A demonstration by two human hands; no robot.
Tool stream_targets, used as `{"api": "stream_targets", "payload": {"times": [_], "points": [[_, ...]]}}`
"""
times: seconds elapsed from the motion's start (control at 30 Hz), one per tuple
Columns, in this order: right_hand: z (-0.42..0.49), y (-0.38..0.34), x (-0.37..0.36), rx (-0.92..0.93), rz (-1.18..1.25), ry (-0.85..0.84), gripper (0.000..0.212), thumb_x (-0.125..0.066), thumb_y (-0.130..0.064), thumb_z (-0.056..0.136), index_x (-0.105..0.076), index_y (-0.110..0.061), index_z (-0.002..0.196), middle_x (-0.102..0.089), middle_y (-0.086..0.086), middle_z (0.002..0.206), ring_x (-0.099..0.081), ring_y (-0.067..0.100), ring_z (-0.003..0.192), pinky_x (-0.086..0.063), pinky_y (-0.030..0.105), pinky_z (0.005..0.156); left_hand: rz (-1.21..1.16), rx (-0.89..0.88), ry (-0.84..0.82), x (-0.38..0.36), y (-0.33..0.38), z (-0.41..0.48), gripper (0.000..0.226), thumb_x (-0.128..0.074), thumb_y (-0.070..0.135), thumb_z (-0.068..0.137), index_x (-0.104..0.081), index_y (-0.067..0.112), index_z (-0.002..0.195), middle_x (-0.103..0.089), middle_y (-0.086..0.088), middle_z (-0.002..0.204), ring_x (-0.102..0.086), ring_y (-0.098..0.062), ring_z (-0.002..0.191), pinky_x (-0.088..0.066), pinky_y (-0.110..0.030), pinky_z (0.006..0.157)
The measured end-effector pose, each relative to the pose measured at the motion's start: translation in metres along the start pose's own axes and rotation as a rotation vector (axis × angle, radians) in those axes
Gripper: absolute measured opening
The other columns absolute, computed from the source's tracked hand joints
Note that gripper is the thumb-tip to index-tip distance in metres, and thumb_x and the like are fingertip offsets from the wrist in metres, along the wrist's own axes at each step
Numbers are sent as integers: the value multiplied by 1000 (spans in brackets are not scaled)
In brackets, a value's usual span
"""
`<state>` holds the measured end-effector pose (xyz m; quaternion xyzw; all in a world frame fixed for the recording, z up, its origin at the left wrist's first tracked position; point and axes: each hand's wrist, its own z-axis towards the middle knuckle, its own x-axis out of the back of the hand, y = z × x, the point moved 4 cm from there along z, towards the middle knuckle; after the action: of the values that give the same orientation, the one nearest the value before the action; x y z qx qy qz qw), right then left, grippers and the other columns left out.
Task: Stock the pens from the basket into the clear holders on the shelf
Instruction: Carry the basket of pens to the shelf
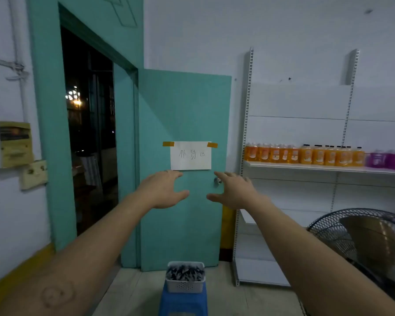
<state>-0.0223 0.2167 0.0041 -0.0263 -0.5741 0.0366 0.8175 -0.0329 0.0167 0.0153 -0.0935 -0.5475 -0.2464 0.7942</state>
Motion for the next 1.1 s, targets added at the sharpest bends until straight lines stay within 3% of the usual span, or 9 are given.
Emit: {"api": "stream_targets", "payload": {"times": [0.47, 0.87, 1.1], "points": [[41, 36, -106, -28, 8, -225, 84, -50, -67, 86, -16, -29, 154, -20, 5, 160, -23, 28, 145, -17, 52, 116, 19, 88, -146, -99, -42, 40, 70, -50, 59, 89, -34, 22, 147, -38, -1, 151, -38, -21, 136, -34, -33, 107], [169, 16, -283, -148, 33, -459, 83, -50, -65, 87, -18, -28, 153, -19, 5, 160, -24, 29, 144, -21, 52, 116, -98, 110, -345, -245, -192, 136, 65, -50, 55, 90, -38, 20, 144, -41, -1, 148, -41, -21, 133, -36, -35, 106], [190, 8, -372, -267, 63, -591, 80, -48, -66, 88, -21, -27, 152, -23, 3, 159, -30, 27, 142, -24, 52, 114, -96, 79, -437, -311, -263, 164, 68, -48, 59, 90, -39, 17, 143, -44, -3, 145, -44, -22, 130, -38, -34, 105]]}}
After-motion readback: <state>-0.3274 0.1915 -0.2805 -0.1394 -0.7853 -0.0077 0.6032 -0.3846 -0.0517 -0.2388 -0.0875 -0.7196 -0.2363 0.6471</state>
